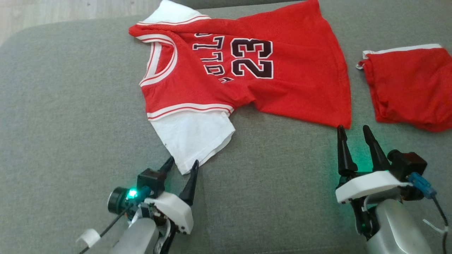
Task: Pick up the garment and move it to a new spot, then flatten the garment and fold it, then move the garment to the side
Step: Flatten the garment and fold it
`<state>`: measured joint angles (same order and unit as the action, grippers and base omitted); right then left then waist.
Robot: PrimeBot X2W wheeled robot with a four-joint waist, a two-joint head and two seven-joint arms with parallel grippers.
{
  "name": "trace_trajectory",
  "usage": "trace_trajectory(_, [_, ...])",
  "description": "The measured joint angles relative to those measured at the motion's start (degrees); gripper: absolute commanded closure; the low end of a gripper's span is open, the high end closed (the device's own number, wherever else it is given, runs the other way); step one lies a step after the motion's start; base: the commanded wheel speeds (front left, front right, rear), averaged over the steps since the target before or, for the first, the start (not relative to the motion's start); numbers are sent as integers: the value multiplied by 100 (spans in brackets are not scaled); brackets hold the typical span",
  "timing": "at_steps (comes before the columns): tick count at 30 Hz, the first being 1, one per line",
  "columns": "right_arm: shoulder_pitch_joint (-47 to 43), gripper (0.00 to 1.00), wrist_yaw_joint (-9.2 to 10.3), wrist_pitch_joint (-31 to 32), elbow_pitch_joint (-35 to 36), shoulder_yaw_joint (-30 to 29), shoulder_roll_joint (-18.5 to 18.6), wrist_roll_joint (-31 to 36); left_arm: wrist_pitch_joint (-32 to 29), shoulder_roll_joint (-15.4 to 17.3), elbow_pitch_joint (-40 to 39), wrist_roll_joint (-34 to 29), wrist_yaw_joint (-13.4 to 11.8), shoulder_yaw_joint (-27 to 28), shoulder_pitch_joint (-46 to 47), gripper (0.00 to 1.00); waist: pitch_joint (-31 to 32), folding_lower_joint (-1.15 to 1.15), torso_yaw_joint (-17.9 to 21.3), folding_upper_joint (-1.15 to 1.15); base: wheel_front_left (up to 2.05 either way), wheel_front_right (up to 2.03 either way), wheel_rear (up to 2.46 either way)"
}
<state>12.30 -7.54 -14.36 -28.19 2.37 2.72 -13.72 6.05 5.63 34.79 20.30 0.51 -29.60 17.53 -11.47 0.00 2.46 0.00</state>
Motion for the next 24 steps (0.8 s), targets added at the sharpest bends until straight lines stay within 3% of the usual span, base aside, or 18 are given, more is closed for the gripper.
trace_trajectory(7, [2,0,1,-1,10,27,0,-49,8,8,116,94,-51,21,120,0,-63,0,123,0,0,0,0])
trace_trajectory(8, [2,0,1,0,11,27,0,-52,8,8,137,98,-51,22,125,49,-66,0,134,0,0,0,0])
trace_trajectory(9, [2,0,0,0,11,27,0,-60,8,9,154,98,-51,23,131,85,-65,0,143,0,0,0,0])
trace_trajectory(10, [2,0,0,0,11,29,0,-70,8,9,171,99,-51,24,143,100,-62,0,148,0,0,0,0])
trace_trajectory(18, [2,0,1,-1,-12,-9,0,-89,430,4,197,179,-56,107,205,100,73,0,101,0,0,0,0])
trace_trajectory(24, [13,0,1,10,-211,-83,-1,-138,818,13,-386,191,-213,423,205,100,135,-1,-44,0,0,0,0])
